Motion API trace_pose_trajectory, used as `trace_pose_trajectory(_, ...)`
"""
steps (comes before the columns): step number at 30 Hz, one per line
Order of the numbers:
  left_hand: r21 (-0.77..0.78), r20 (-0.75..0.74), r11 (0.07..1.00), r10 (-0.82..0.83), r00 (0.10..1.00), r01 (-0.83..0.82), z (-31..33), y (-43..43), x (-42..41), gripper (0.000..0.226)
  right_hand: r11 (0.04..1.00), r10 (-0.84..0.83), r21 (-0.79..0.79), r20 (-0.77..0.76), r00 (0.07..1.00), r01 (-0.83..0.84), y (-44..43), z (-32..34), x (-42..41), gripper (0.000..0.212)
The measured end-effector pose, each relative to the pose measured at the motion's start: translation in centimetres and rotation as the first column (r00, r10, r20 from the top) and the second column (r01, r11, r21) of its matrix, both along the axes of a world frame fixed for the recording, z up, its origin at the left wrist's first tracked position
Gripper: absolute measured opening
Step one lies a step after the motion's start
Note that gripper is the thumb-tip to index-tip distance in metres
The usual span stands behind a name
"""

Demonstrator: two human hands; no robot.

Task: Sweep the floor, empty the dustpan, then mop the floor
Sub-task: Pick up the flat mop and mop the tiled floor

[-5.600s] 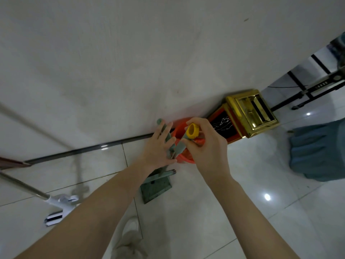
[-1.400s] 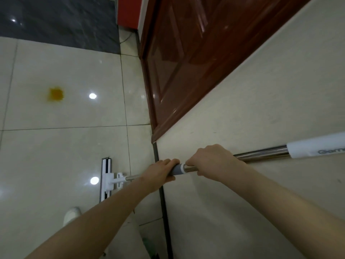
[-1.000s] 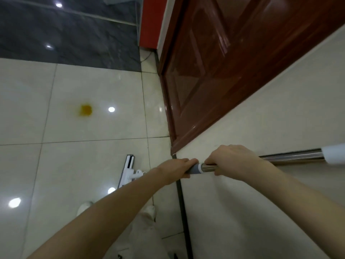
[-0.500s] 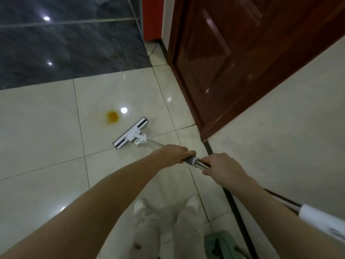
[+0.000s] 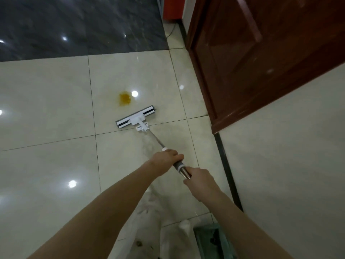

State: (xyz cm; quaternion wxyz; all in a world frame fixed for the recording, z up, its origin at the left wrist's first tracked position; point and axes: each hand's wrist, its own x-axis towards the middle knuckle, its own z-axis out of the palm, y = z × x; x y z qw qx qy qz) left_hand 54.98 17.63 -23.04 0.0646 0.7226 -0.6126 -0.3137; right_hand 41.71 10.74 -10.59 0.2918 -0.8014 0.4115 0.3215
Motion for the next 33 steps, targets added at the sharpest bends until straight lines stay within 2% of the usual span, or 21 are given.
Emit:
trace_pose_trajectory(3,0.03,-0.133,0.951,0.309,0.942,-0.307,-0.2,1.0,-2.5,0.037,0.995,-0.006,0.097,0.004,1.0,0.006,0.4,0.0,-1.8,0.04)
trace_pose_trajectory(6,0.056,-0.213,0.78,0.619,0.756,-0.623,0.5,1.9,-4.7,0.04,0.971,-0.041,0.235,-0.005,0.999,0.041,-0.3,0.5,-4.6,0.055)
trace_pose_trajectory(9,0.093,-0.169,0.708,0.704,0.689,-0.7,0.8,2.6,-7.6,0.041,0.952,-0.021,0.304,0.021,1.0,0.014,-0.5,1.6,-8.8,0.062)
trace_pose_trajectory(11,0.184,-0.164,0.668,0.744,0.648,-0.721,1.0,2.5,-9.4,0.046,0.946,-0.022,0.324,0.041,0.999,0.008,-0.4,2.0,-11.5,0.063)
trace_pose_trajectory(13,0.29,-0.215,0.599,0.801,0.559,-0.746,1.6,2.1,-12.4,0.052,0.936,-0.017,0.351,0.059,0.998,-0.005,-0.1,2.5,-14.7,0.064)
trace_pose_trajectory(15,0.426,-0.305,0.492,0.868,0.391,-0.759,2.5,1.4,-15.1,0.058,0.95,0.054,0.302,0.089,0.995,-0.079,0.4,2.5,-17.3,0.064)
trace_pose_trajectory(17,0.554,-0.388,0.365,0.908,0.156,-0.749,3.1,0.5,-17.6,0.061,0.966,0.103,0.226,0.106,0.989,-0.125,1.1,2.4,-19.3,0.063)
trace_pose_trajectory(19,0.616,-0.42,0.234,0.905,-0.062,-0.752,3.2,-0.4,-19.2,0.062,0.979,0.084,0.173,0.12,0.989,-0.104,1.4,2.3,-20.3,0.059)
trace_pose_trajectory(21,0.626,-0.409,0.134,0.895,-0.177,-0.768,3.2,-1.2,-19.9,0.065,0.986,0.049,0.154,0.139,0.989,-0.071,1.4,2.1,-20.2,0.056)
trace_pose_trajectory(25,0.584,-0.376,0.055,0.902,-0.21,-0.81,3.2,-2.2,-19.2,0.056,0.99,0.058,0.123,0.149,0.987,-0.076,1.1,1.9,-18.7,0.052)
trace_pose_trajectory(33,0.553,-0.334,0.04,0.926,-0.178,-0.832,2.6,-3.7,-14.1,0.046,0.989,0.123,0.068,0.105,0.987,-0.13,-0.4,1.2,-13.5,0.053)
